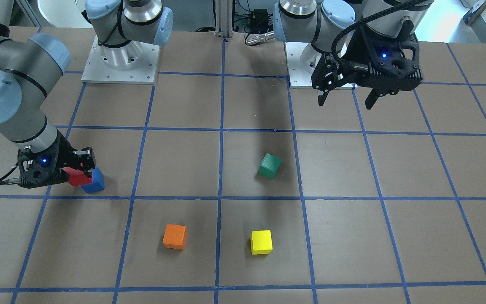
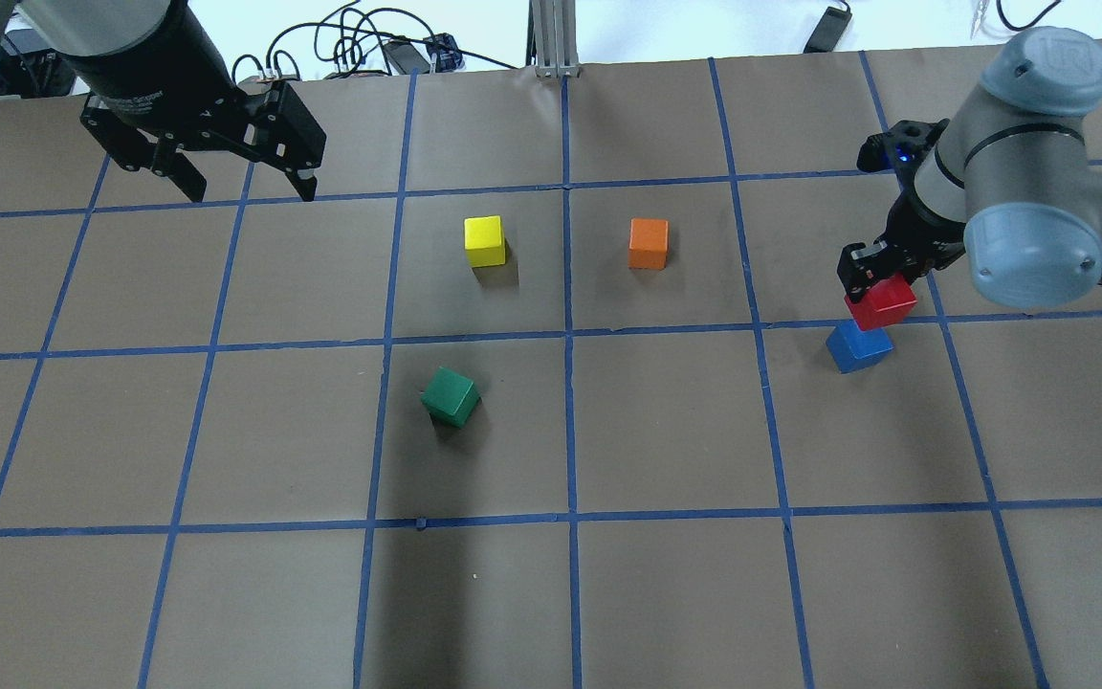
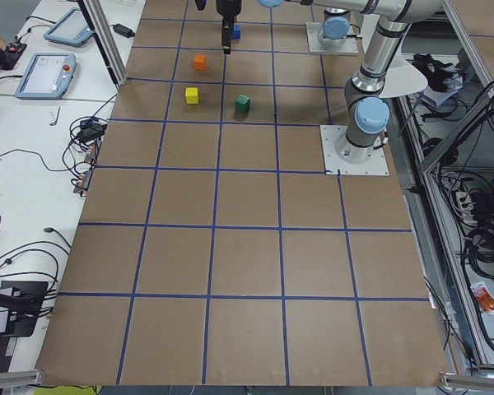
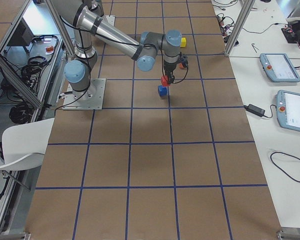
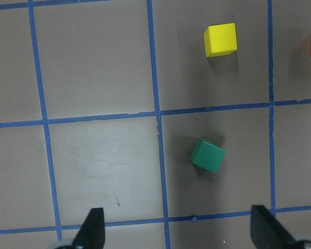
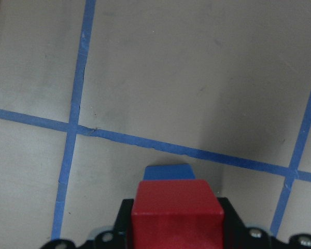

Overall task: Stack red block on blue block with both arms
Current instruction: 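Lower the red cube onto the blue cube with the right gripper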

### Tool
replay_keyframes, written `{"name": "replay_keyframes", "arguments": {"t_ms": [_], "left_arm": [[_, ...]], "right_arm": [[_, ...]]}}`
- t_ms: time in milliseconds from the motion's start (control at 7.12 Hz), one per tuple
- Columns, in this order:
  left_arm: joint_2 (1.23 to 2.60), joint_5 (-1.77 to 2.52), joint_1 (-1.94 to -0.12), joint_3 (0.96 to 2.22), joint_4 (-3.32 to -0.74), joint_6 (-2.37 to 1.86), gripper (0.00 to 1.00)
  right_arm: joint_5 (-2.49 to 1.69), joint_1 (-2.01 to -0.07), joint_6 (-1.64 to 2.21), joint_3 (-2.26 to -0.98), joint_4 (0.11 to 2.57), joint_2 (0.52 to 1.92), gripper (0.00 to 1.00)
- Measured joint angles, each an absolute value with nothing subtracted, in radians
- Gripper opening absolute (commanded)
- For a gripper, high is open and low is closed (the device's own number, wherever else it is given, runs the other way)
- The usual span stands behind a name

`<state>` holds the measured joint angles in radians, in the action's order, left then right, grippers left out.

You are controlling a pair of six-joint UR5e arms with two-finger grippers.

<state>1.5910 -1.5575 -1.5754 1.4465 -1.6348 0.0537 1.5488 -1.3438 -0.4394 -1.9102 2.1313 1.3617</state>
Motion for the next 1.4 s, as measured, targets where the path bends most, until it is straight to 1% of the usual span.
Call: {"name": "replay_keyframes", "arguments": {"t_ms": [421,983,1264,1405], "left_arm": [[1.59,-1.557,-1.575,1.448,-1.634,0.052,1.0],[1.588,-1.558,-1.575,1.448,-1.634,0.052,1.0],[1.588,-1.561,-1.575,1.448,-1.634,0.055,1.0],[1.588,-1.563,-1.575,1.447,-1.634,0.056,1.0]], "right_arm": [[1.551,-1.341,-0.442,-1.965,2.2,1.354,0.0],[1.556,-1.338,-0.446,-1.977,2.205,1.356,0.0],[1.556,-1.338,-0.45,-1.977,2.209,1.355,0.56],[1.556,-1.338,-0.45,-1.977,2.211,1.355,0.74]]}}
